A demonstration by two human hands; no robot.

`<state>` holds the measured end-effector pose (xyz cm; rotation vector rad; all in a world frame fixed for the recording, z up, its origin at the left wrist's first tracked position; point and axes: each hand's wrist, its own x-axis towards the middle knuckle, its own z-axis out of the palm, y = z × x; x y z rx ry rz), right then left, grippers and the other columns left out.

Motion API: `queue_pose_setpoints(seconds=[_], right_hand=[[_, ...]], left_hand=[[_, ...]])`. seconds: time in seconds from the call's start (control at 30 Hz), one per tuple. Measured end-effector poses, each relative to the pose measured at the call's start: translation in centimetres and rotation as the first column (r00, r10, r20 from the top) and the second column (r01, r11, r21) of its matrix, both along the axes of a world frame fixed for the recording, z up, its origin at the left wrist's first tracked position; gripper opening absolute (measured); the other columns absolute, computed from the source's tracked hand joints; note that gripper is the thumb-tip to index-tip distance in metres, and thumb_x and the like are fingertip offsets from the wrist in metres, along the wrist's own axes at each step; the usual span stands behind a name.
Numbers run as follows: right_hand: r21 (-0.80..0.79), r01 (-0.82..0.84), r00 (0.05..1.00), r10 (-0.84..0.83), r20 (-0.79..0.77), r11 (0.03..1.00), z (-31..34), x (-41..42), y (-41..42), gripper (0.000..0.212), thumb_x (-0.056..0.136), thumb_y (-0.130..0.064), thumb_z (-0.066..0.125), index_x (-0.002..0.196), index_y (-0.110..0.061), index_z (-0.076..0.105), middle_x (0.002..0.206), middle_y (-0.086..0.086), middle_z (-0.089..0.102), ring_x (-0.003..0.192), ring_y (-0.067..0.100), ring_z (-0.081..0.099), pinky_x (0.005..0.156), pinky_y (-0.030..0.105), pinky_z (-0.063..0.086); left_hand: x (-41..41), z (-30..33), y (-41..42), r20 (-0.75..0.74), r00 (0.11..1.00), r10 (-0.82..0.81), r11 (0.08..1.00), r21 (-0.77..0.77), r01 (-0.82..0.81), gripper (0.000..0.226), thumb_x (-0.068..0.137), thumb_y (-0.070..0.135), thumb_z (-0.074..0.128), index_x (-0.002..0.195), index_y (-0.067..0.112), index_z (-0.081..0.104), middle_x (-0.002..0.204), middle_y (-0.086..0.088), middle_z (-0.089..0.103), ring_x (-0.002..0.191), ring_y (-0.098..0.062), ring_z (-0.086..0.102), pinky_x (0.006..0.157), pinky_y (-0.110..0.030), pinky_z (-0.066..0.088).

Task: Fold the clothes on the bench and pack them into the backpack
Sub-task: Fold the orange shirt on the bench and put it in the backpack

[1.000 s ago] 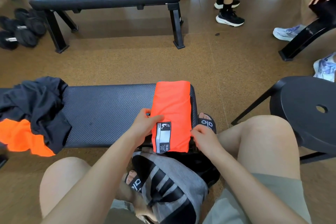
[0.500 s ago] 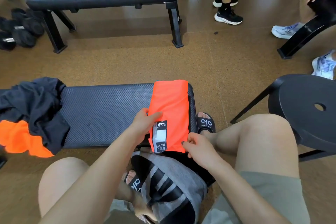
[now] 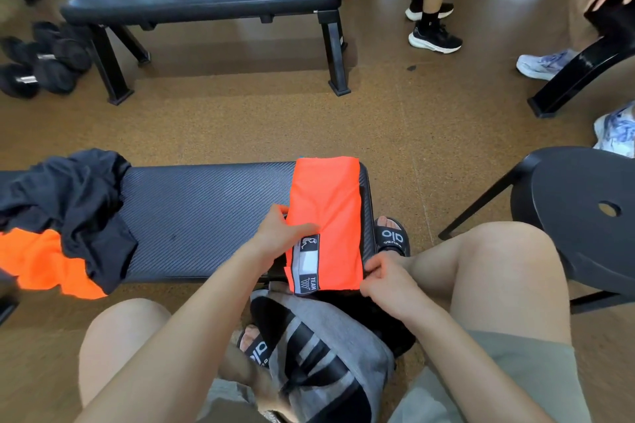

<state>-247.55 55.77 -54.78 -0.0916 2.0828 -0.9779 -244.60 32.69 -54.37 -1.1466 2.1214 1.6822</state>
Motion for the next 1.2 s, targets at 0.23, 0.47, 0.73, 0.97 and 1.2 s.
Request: queue_pose_setpoints(seconds=[0.23, 0.47, 0.73, 0.97, 1.2], right_hand=[[0.16, -0.072, 0.962, 0.111, -0.249, 0.984, 2.3, -3.5, -2.2, 0.023, 0.094, -0.026, 0.046, 0.114, -0.016, 0.051, 0.112, 0.01, 0.064, 0.1, 0.028, 0.058, 0.087, 0.037, 0.046], [-0.12, 0.204, 0.971, -0.217, -0.105, 0.972, 2.1, -7.2, -7.3, 0.06, 0.094, -0.044, 0.063, 0.138, -0.01, 0.042, 0.138, 0.011, 0.055, 0.127, 0.03, 0.053, 0.104, 0.04, 0.043], [-0.25, 0.38, 0.924, -0.377, 0.059, 0.891, 1.1, -6.9, -6.5, 0.082, 0.073, -0.057, 0.073, 0.139, -0.019, 0.044, 0.137, 0.005, 0.053, 0.122, 0.024, 0.056, 0.106, 0.048, 0.046], [-0.449, 0.208, 0.952, -0.286, -0.112, 0.869, 3.4, -5.3, -5.4, 0.091, 0.072, -0.068, 0.067, 0.147, -0.055, 0.016, 0.154, 0.001, 0.044, 0.137, 0.018, 0.048, 0.116, 0.048, 0.037], [-0.078, -0.467, 0.746, 0.345, -0.57, 0.881, 8.4, -4.5, -1.8, 0.133, 0.058, -0.048, 0.093, 0.158, -0.042, 0.006, 0.163, -0.013, -0.015, 0.152, 0.009, 0.005, 0.124, 0.034, 0.019]], left_hand=[[-1.4, 0.8, -0.3, 0.047, 0.998, 0.043, 0.995, 0.085, -0.046, 0.077, 0.065, 0.061, 0.085, 0.118, 0.015, 0.055, 0.109, -0.002, 0.072, 0.097, -0.02, 0.072, 0.094, -0.045, 0.056], [-3.3, 1.1, 0.4, -0.017, 0.997, 0.076, 0.925, 0.375, -0.064, 0.037, 0.089, 0.027, 0.075, 0.122, 0.011, 0.067, 0.105, -0.01, 0.077, 0.098, -0.028, 0.074, 0.092, -0.042, 0.058], [-2.3, 1.4, 0.2, -0.076, 0.986, 0.149, 0.874, 0.477, -0.095, 0.044, 0.088, 0.022, 0.075, 0.129, 0.01, 0.063, 0.113, -0.014, 0.075, 0.106, -0.031, 0.072, 0.098, -0.047, 0.055], [-1.2, 5.4, 1.2, -0.181, 0.979, 0.097, 0.914, 0.406, -0.016, 0.037, 0.093, 0.025, 0.071, 0.124, 0.006, 0.065, 0.11, -0.014, 0.076, 0.1, -0.028, 0.074, 0.081, -0.035, 0.06], [0.8, 9.0, 2.2, -0.268, 0.963, -0.032, 0.927, 0.352, 0.129, 0.041, 0.092, 0.019, 0.071, 0.13, 0.009, 0.06, 0.118, -0.013, 0.073, 0.109, -0.03, 0.071, 0.098, -0.047, 0.055]])
